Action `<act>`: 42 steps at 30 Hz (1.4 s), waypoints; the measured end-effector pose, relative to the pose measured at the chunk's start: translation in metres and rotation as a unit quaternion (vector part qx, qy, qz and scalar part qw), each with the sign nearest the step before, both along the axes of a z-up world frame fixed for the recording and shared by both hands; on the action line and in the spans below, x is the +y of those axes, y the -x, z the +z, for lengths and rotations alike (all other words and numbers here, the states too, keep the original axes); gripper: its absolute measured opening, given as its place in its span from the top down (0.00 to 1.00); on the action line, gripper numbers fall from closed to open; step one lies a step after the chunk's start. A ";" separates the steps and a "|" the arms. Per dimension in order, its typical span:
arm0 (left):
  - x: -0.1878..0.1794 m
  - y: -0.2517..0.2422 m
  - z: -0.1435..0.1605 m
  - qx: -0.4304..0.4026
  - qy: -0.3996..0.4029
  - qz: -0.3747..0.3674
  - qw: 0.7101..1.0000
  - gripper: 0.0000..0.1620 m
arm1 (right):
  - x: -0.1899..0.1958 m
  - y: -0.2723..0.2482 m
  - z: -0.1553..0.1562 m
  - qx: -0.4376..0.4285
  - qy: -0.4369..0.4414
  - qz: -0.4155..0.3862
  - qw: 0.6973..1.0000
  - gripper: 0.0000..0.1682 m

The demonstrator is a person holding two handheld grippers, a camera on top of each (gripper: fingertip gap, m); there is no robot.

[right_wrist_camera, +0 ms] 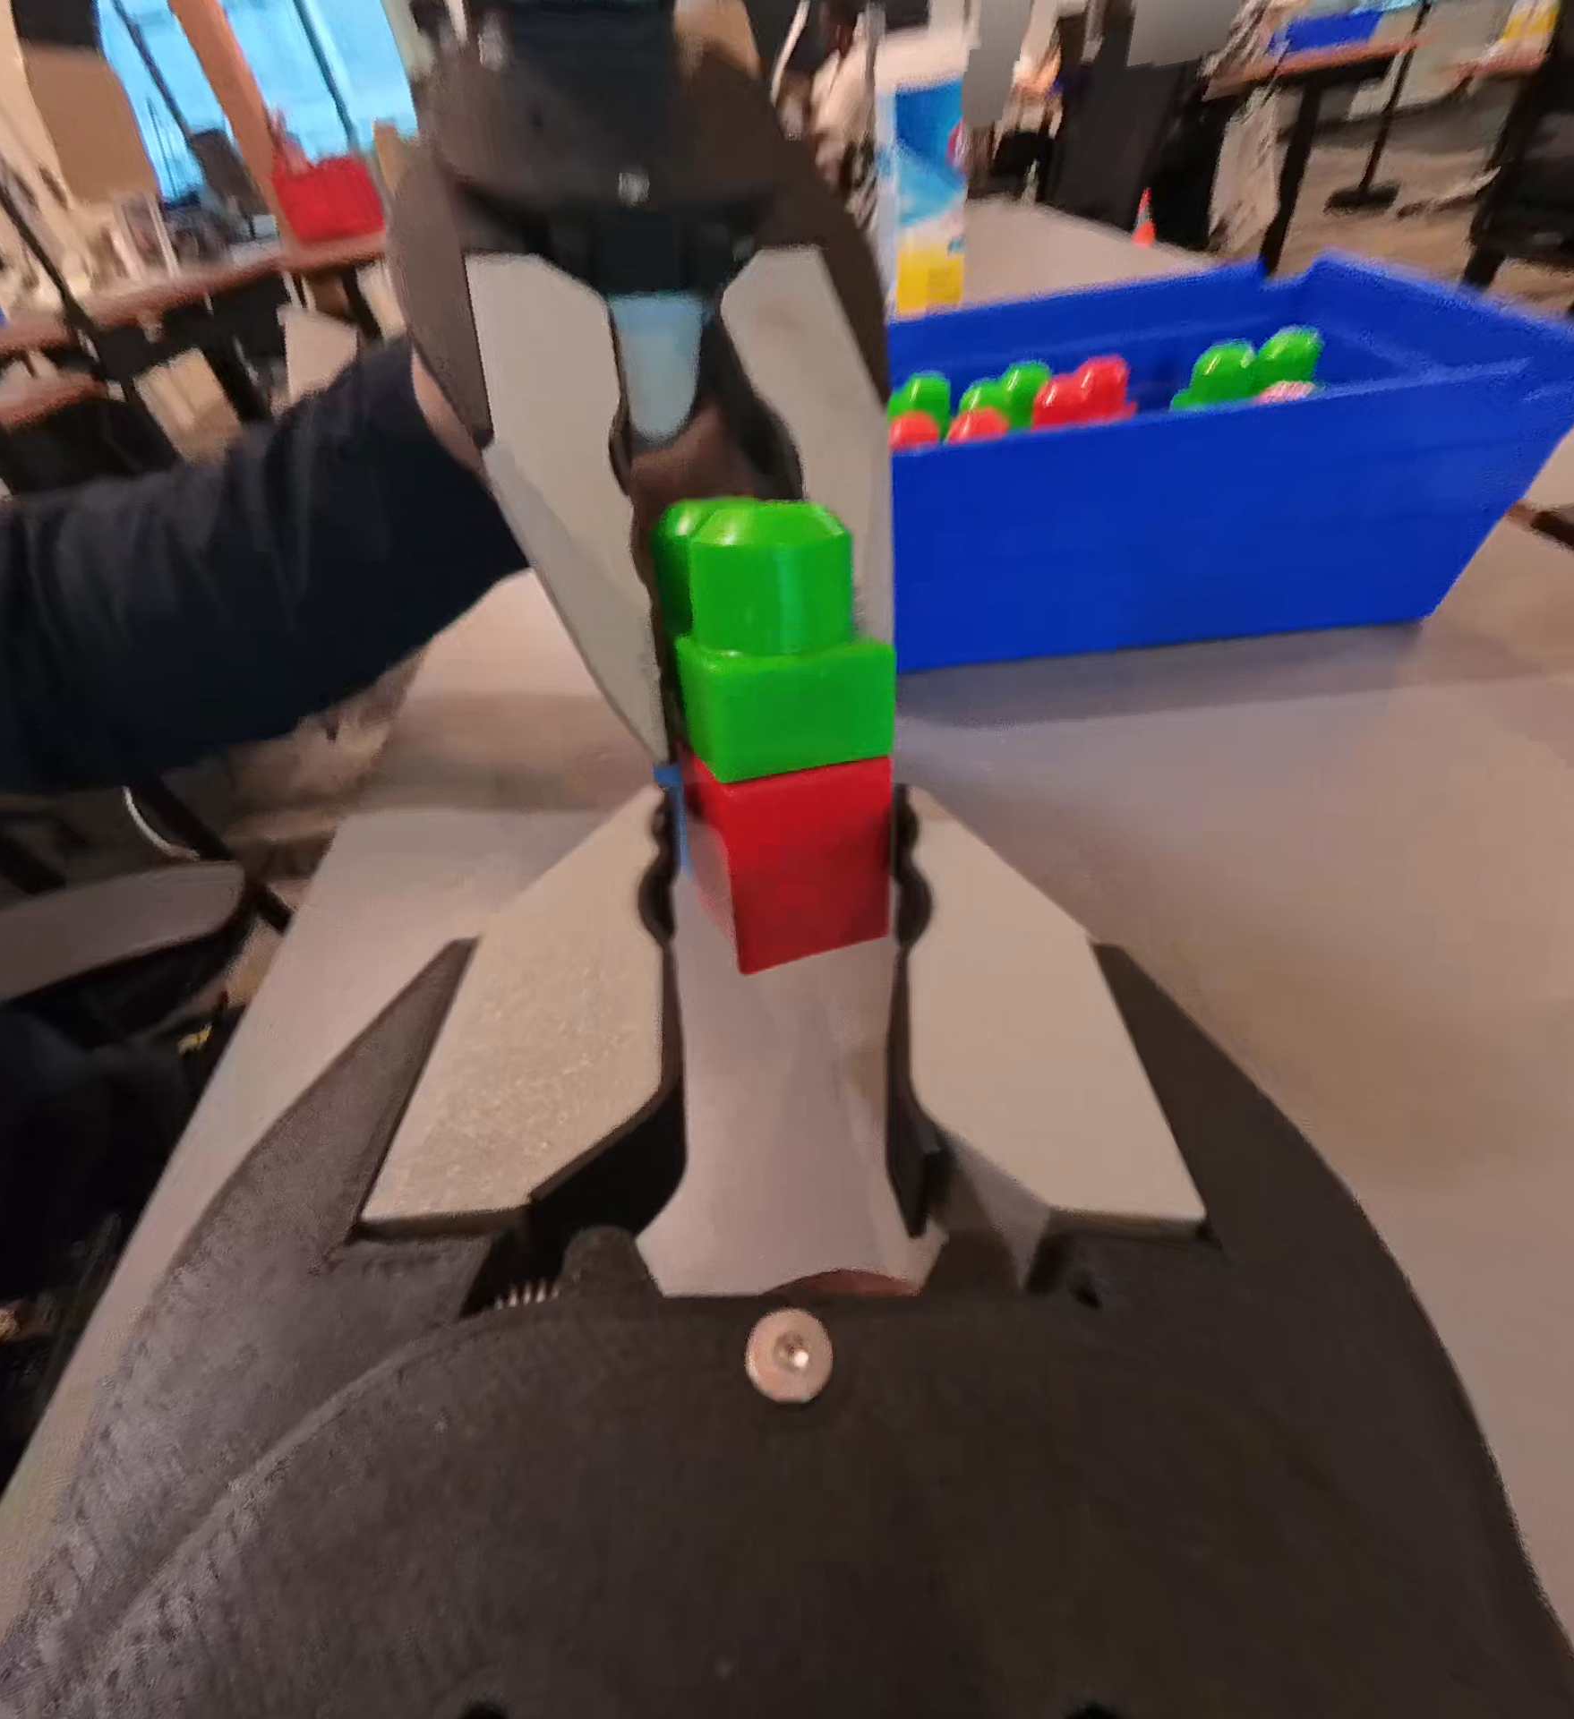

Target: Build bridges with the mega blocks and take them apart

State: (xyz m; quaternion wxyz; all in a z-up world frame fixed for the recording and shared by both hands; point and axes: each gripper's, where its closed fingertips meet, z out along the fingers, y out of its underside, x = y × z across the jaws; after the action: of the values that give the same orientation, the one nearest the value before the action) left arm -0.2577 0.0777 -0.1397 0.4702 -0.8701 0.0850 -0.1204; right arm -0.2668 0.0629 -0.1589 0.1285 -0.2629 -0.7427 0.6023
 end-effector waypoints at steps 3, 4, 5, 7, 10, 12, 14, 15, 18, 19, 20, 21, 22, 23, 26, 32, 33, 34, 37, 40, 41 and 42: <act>0.008 0.000 0.001 -0.008 -0.019 -0.012 1.000 0.79 | 0.000 0.001 -0.012 -0.019 -0.019 0.001 1.000 0.76; 0.011 0.001 0.002 -0.012 -0.027 -0.013 0.999 0.79 | 0.002 0.002 -0.013 -0.025 -0.013 -0.001 1.000 0.77; 0.014 0.003 0.002 -0.018 -0.034 -0.011 0.999 0.79 | 0.004 0.004 -0.013 -0.035 -0.006 -0.003 0.999 0.77; 0.021 0.008 0.002 -0.028 -0.052 0.000 0.998 0.79 | 0.010 0.007 -0.014 -0.047 0.006 -0.010 0.999 0.77; 0.026 0.016 0.007 -0.036 -0.095 0.014 0.995 0.77 | 0.017 0.009 -0.009 -0.046 0.029 -0.018 0.998 0.78; 0.024 0.023 0.010 -0.039 -0.114 0.023 0.992 0.74 | 0.021 0.010 -0.003 -0.050 0.054 -0.022 0.997 0.81; 0.017 0.032 0.008 -0.042 -0.112 0.038 0.992 0.74 | 0.025 0.012 -0.004 -0.060 0.061 -0.028 0.996 0.81; 0.014 0.036 0.006 -0.048 -0.106 0.045 0.992 0.75 | 0.027 0.013 -0.005 -0.063 0.060 -0.034 0.996 0.81; 0.007 0.046 -0.003 -0.068 -0.088 0.069 0.991 0.74 | 0.032 0.018 -0.008 -0.069 0.059 -0.049 0.995 0.80; 0.006 0.048 -0.007 -0.069 -0.079 0.072 0.992 0.73 | 0.034 0.018 -0.007 -0.068 0.061 -0.052 0.994 0.81; 0.005 0.049 -0.010 -0.064 -0.072 0.075 0.993 0.72 | 0.035 0.018 -0.006 -0.067 0.064 -0.054 0.994 0.81; 0.005 0.050 -0.010 -0.060 -0.074 0.078 0.992 0.71 | 0.036 0.018 -0.004 -0.065 0.067 -0.055 0.994 0.81; 0.006 0.049 -0.008 -0.061 -0.078 0.078 0.992 0.71 | 0.037 0.018 -0.002 -0.061 0.071 -0.056 0.994 0.81; 0.006 0.045 -0.008 -0.065 -0.080 0.070 0.992 0.71 | 0.038 0.017 0.002 -0.054 0.080 -0.053 0.994 0.81; 0.011 0.033 -0.008 -0.084 -0.086 0.044 0.992 0.69 | 0.035 0.011 0.013 -0.042 0.108 -0.032 0.993 0.80; 0.020 0.008 -0.021 -0.090 -0.075 -0.008 0.993 0.75 | 0.024 0.007 0.010 -0.041 0.102 -0.015 0.994 0.80; 0.021 0.009 -0.021 -0.088 -0.081 -0.006 0.993 0.75 | 0.025 0.007 0.010 -0.040 0.102 -0.017 0.994 0.81; 0.022 0.008 -0.020 -0.090 -0.087 -0.007 0.992 0.76 | 0.026 0.007 0.011 -0.041 0.104 -0.016 0.994 0.81; 0.023 0.006 -0.023 -0.104 -0.082 -0.014 0.991 0.77 | 0.027 0.006 0.008 -0.046 0.099 -0.011 0.994 0.80; 0.022 0.006 -0.024 -0.096 -0.077 -0.018 0.992 0.77 | 0.026 0.006 0.007 -0.049 0.097 -0.005 0.994 0.80; 0.021 0.005 -0.023 -0.093 -0.081 -0.019 0.992 0.77 | 0.025 0.005 0.007 -0.051 0.102 -0.001 0.994 0.80; 0.021 0.005 -0.022 -0.093 -0.083 -0.019 0.992 0.77 | 0.025 0.004 0.008 -0.053 0.106 0.003 0.993 0.80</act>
State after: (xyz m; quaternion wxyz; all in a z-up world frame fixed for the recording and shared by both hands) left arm -0.2624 0.0988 -0.1616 0.5440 -0.8116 0.0673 -0.2024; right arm -0.2711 0.0881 -0.1511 0.0589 -0.3046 -0.6812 0.6632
